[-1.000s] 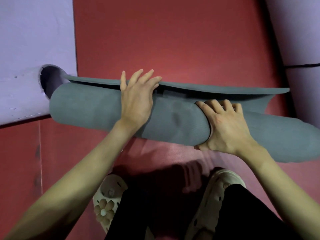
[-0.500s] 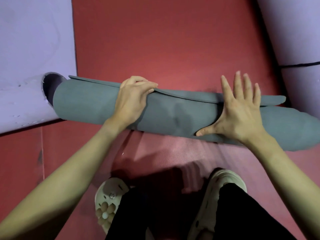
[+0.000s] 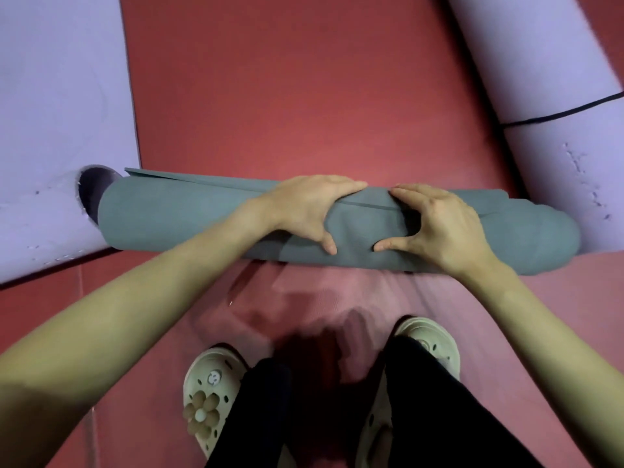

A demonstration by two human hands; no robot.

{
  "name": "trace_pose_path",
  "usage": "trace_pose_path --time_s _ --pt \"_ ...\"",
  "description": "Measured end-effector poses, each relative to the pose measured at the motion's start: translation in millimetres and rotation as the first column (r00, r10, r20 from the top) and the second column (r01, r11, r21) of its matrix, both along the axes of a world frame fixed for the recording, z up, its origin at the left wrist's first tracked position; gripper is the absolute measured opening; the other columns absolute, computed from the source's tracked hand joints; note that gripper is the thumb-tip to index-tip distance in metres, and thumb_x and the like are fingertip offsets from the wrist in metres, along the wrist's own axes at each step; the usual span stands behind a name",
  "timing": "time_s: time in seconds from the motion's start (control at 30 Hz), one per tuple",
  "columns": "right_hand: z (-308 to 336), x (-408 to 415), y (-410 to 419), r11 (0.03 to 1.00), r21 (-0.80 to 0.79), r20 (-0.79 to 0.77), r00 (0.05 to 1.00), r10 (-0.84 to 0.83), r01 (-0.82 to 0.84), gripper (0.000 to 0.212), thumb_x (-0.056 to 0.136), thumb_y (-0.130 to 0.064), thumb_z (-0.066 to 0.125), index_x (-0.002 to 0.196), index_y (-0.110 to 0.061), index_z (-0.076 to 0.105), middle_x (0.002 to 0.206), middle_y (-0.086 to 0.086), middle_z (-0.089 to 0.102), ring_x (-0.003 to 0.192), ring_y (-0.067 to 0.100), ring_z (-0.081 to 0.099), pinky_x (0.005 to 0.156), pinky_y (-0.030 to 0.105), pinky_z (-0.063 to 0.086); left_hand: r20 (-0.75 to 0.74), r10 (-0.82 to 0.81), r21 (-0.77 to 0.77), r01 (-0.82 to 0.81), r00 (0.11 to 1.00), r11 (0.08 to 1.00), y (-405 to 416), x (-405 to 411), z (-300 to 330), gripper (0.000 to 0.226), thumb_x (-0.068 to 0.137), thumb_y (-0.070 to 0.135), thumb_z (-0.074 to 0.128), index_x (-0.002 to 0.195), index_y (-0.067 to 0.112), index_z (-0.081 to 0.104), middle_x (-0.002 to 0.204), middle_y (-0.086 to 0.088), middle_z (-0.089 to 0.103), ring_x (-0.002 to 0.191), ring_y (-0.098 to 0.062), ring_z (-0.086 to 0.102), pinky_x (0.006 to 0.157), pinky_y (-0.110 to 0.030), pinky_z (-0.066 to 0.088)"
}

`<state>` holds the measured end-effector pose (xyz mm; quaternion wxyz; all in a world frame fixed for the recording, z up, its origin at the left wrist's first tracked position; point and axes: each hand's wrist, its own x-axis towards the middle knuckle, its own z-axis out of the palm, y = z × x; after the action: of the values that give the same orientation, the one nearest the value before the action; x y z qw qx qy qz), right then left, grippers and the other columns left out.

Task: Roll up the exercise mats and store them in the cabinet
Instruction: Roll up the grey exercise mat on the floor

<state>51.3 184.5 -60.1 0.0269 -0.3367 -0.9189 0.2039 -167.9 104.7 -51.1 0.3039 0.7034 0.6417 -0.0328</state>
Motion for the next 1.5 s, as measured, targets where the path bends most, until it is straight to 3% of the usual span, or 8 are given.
trace_pose_path --time_s 0.17,0.33,0.57,0.73,0.83,1.0,1.23,1.5 --pt "7.3 37.8 21.8 0.992 0.052 0.048 0.992 -0.115 0.113 0.082 0.054 -0.061 0.08 0.119 -0.012 0.064 0.119 0.01 0.063 0.112 0.032 0.056 0.098 0.043 0.036 -0.14 -0.114 -0.079 0.104 0.984 0.991 8.2 17.5 13.7 0.11 0.061 0.037 0.088 0.148 0.009 0.027 0.149 -0.007 0.039 0.134 -0.025 0.041 0.106 -0.035 0.035" --pt "6.1 85.3 21.2 0.948 0.045 0.069 0.946 -0.317 0.314 0.083 0.055 -0.05 0.087 0.125 -0.015 0.06 0.128 0.013 0.056 0.12 0.034 0.048 0.099 0.045 0.031 -0.336 -0.249 -0.258 0.165 0.908 0.952 26.6 47.9 33.6 0.108 0.057 0.032 0.092 0.136 0.002 0.024 0.128 -0.016 0.047 0.111 -0.038 0.056 0.079 -0.039 0.043" --pt "-15.6 104.4 3.8 0.914 -0.033 -0.139 0.904 -0.404 0.404 0.077 0.059 -0.045 0.086 0.122 -0.006 0.064 0.132 0.015 0.059 0.122 0.035 0.051 0.1 0.048 0.038 -0.135 -0.095 -0.227 0.062 0.986 0.972 76.6 113.7 23.7 0.111 0.061 0.06 0.082 0.14 0.006 0.026 0.135 -0.015 0.049 0.121 -0.033 0.051 0.098 -0.038 0.043" --pt "-14.8 128.5 8.5 0.864 -0.197 -0.31 0.807 -0.503 0.463 0.037 0.076 -0.009 0.073 0.113 -0.007 0.068 0.12 0.007 0.067 0.117 0.025 0.059 0.099 0.028 0.04 -0.328 -0.062 -0.172 0.005 0.943 0.985 75.0 168.1 6.8 0.143 0.051 0.066 0.083 0.15 0.003 0.002 0.149 -0.019 0.028 0.136 -0.042 0.032 0.105 -0.065 0.031" --pt "-14.9 154.6 -4.9 0.806 -0.16 -0.366 0.724 -0.584 0.57 0.03 0.078 -0.007 0.06 0.107 -0.008 0.069 0.105 0.007 0.07 0.097 0.029 0.063 0.086 0.035 0.048 -0.372 -0.048 -0.129 0.0 0.927 0.992 72.0 191.4 2.1 0.145 0.053 0.063 0.084 0.151 0.002 -0.005 0.153 -0.021 0.021 0.14 -0.044 0.022 0.108 -0.067 0.023" --pt "-40.4 212.6 -47.8 0.571 -0.231 -0.383 0.466 -0.798 0.788 0.033 0.078 -0.004 0.05 0.107 -0.005 0.067 0.101 0.014 0.064 0.085 0.031 0.062 0.077 0.043 0.052 -0.433 -0.008 -0.087 -0.033 0.902 0.996 67.7 231.2 -2.3 0.142 0.054 0.056 0.087 0.153 0.009 -0.005 0.149 -0.022 0.021 0.138 -0.044 0.024 0.103 -0.075 0.021" --pt "-66.3 300.5 -117.8 -0.081 -0.252 0.138 -0.047 -0.989 0.964 0.036 0.088 -0.009 0.052 0.123 -0.004 0.053 0.13 0.021 0.044 0.114 0.038 0.051 0.098 0.04 0.039 -0.512 0.075 -0.102 -0.147 0.855 0.984 57.4 261.3 -4.1 0.138 0.058 0.047 0.089 0.151 0.007 -0.005 0.152 -0.024 0.013 0.142 -0.048 0.011 0.104 -0.076 0.014" --pt "-67.2 350.6 -131.7 -0.237 -0.194 0.24 -0.188 -0.952 0.952 0.069 0.093 -0.014 0.054 0.151 -0.012 0.017 0.142 0.023 0.033 0.124 0.043 0.045 0.103 0.047 0.036 -0.56 0.111 -0.095 -0.197 0.821 0.976 56.4 268.4 -3.5 0.138 0.059 0.045 0.089 0.151 0.008 -0.007 0.152 -0.024 0.013 0.142 -0.046 0.011 0.106 -0.074 0.014"
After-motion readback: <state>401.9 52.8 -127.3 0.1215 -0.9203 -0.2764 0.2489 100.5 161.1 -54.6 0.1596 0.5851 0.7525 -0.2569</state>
